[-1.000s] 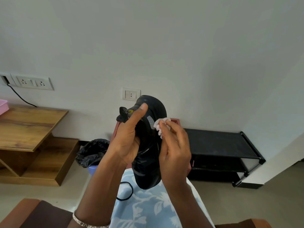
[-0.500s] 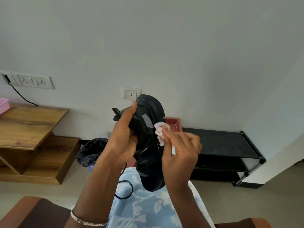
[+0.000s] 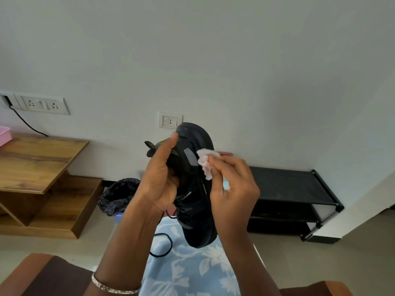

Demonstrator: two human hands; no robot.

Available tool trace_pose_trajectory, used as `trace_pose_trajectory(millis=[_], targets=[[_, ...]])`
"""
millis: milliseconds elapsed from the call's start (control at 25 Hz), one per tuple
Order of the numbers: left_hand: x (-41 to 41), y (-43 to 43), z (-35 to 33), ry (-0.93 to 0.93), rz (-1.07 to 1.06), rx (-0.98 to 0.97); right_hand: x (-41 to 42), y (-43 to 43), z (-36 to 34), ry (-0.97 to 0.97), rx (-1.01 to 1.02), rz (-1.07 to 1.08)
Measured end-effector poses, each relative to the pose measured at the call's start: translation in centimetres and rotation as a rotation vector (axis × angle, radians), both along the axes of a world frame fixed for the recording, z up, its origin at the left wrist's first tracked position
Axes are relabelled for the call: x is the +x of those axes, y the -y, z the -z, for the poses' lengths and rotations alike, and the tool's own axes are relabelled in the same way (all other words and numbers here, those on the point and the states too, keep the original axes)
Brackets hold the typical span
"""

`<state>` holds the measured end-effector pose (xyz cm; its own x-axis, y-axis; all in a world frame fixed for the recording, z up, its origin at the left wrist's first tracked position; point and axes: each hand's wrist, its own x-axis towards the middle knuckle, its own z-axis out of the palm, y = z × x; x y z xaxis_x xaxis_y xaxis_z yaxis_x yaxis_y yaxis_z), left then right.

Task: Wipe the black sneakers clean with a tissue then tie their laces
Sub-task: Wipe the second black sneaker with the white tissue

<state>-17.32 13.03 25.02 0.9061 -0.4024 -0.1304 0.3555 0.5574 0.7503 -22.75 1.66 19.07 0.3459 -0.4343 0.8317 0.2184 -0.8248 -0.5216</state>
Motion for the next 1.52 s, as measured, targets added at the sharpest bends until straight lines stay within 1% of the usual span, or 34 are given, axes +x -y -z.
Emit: trace_pose_trajectory(millis=[80, 160, 320, 440, 520, 720, 840, 1040, 1160, 1240, 1320, 1440, 1520], targets=[[0.7, -0.6, 0.0, -0.031, -0.037, -0.03, -1.1, -0.2, 1.9, -0.052, 0.019, -0.002], [1.0, -0.8, 0.0, -0.051, -0.051, -0.053, -1.3, -0.1, 2.2, -0.073, 0.013, 0.008], [0.5, -0.3, 0.1, -0.035, -0.013, -0.036, 0.6, 0.2, -1.6, 0.009, -0.051, 0.013], [0.0, 0.1, -0.1, -0.007, 0.009, -0.026, 1.5, 0.2, -3.4, 0.028, -0.04, -0.022], [0.2, -0.2, -0.1, 0.001, -0.002, -0.029, 1.1, 0.0, -2.7, 0.003, -0.022, -0.055], [1.2, -1.5, 0.1, 0.011, -0.086, -0.083, -1.5, -0.3, 1.9, -0.135, 0.024, -0.055], [0.9, -1.1, 0.1, 0.007, -0.08, -0.058, -0.9, -0.4, 0.6, -0.099, 0.0, -0.065], [-0.1, 0.0, -0.1, 0.037, 0.014, -0.028, 1.2, -0.4, -3.6, 0.018, -0.071, -0.084], [0.2, -0.1, -0.3, 0.024, -0.03, -0.034, 0.7, -0.2, -1.6, -0.03, -0.108, -0.054], [0.6, -0.3, -0.3, 0.007, -0.084, -0.036, -0.2, -0.1, 0.8, -0.1, -0.054, -0.039], [0.9, -0.5, -0.2, -0.002, -0.115, -0.038, -0.9, 0.0, 2.1, -0.129, 0.004, -0.045], [0.8, -0.1, -0.1, -0.015, -0.119, -0.054, -0.2, 0.2, 0.8, -0.085, -0.029, -0.047], [0.4, 0.4, -0.2, 0.003, -0.071, -0.045, 0.9, 0.2, -1.3, -0.041, -0.065, -0.056]])
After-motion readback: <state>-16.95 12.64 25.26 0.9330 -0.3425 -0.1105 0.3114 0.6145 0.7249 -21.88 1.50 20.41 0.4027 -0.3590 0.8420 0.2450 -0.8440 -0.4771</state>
